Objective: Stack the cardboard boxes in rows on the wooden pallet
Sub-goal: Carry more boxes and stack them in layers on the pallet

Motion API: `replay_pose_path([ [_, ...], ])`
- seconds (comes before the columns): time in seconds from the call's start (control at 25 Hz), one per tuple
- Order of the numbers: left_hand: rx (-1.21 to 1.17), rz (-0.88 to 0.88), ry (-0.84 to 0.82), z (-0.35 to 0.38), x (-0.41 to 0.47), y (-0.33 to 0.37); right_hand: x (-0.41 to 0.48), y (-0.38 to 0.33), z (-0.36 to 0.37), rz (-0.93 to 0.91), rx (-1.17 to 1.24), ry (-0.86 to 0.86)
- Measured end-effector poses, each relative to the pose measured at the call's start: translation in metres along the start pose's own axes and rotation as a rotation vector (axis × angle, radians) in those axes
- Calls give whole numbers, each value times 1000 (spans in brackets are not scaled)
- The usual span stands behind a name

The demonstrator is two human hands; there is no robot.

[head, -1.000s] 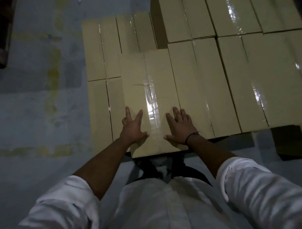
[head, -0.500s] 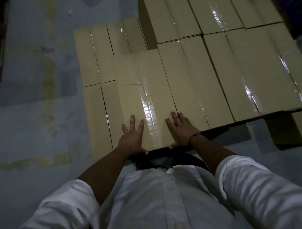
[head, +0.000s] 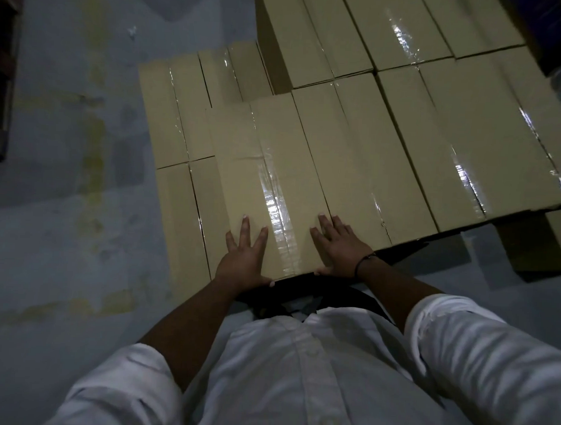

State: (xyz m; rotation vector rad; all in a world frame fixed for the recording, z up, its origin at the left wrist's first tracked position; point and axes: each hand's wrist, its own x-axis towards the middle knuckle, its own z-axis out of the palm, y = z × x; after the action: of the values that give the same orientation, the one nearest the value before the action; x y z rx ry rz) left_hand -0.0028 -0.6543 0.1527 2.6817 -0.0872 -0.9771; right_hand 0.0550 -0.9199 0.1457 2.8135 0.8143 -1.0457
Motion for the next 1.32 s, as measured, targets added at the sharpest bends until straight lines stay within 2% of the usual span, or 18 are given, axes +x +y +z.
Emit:
replay_pose_path([
  [1.32, 32, -45, -36, 4, 8, 0, -9, 14, -11, -55, -115, 44],
])
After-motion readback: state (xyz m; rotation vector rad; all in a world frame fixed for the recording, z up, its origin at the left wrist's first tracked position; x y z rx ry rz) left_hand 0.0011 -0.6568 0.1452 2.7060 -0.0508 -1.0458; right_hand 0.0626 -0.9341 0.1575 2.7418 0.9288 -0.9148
